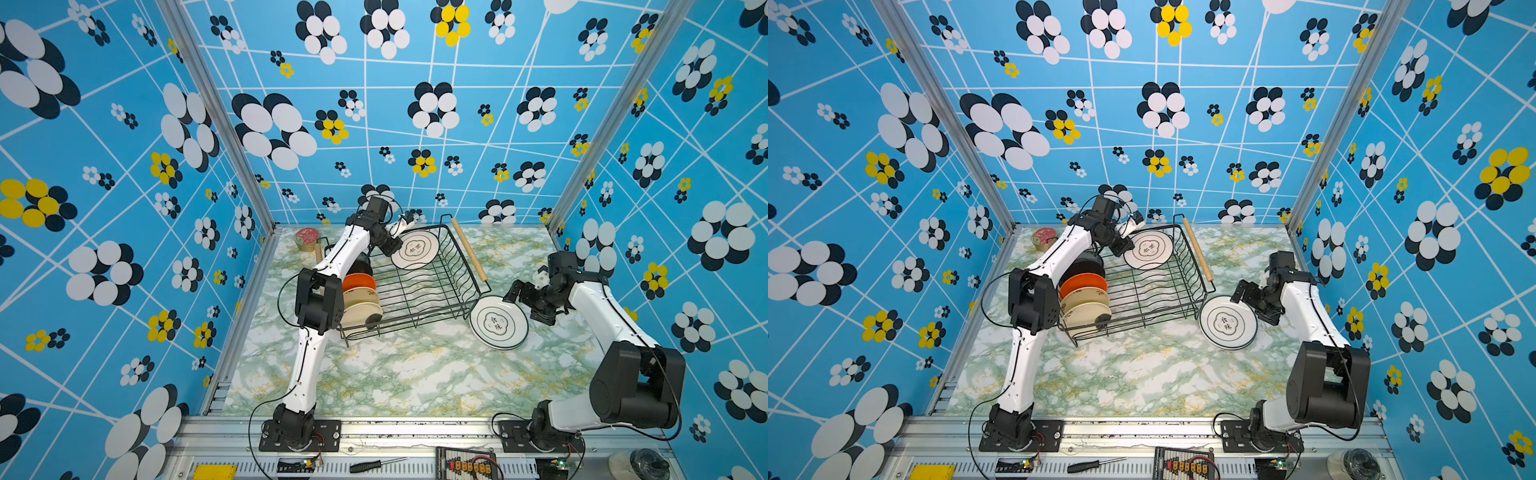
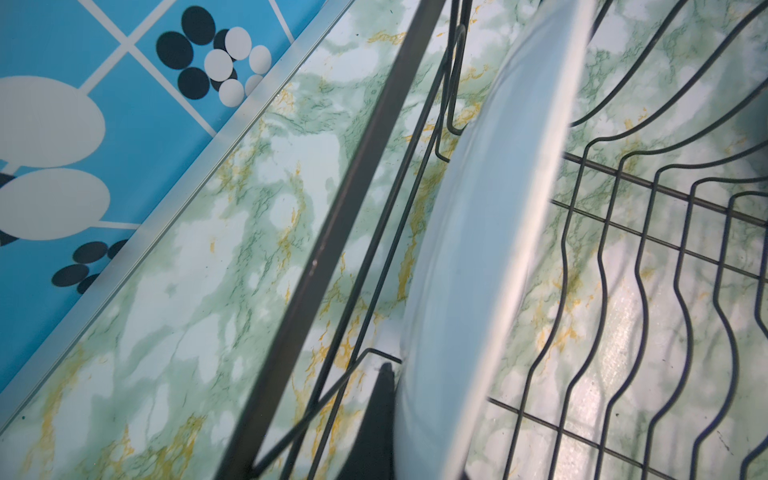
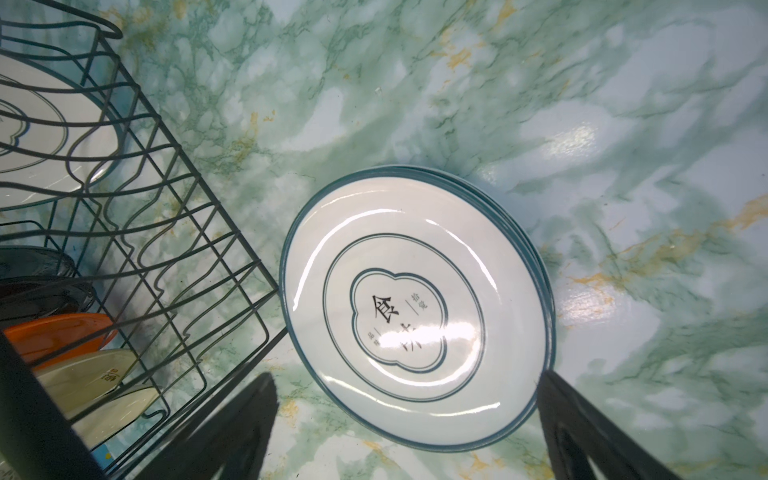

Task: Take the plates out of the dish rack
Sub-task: 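Lift the white plate up out of the rack with the left gripper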

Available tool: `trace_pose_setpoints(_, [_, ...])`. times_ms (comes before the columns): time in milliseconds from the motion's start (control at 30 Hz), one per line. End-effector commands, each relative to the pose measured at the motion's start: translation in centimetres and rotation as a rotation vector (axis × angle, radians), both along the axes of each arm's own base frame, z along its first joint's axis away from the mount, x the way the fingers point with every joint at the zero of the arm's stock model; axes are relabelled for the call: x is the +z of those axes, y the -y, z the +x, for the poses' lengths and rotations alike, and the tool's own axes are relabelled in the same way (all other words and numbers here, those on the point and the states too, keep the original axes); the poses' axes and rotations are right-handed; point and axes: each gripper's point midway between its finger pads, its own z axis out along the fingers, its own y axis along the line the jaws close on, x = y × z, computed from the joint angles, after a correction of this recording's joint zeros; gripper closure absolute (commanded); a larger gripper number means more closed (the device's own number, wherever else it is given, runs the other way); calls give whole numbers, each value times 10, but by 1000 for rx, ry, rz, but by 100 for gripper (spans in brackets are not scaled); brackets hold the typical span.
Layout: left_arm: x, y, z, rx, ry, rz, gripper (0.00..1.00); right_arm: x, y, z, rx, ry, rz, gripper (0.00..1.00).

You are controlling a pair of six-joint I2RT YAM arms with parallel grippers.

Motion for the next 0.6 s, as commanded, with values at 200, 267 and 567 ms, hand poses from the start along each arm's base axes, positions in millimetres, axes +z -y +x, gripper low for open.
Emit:
trace_pose_setpoints(200, [102, 9, 5, 37, 183, -157, 100, 4, -6, -2, -5, 21, 25, 1])
trace_pose_setpoints(267, [105, 8, 7, 44, 195, -159, 100, 3, -6, -2, -5, 21, 26, 1])
trace_pose_setpoints(567, [104, 8, 1, 26, 208, -113, 100, 3, -7, -2, -7, 26, 32, 1])
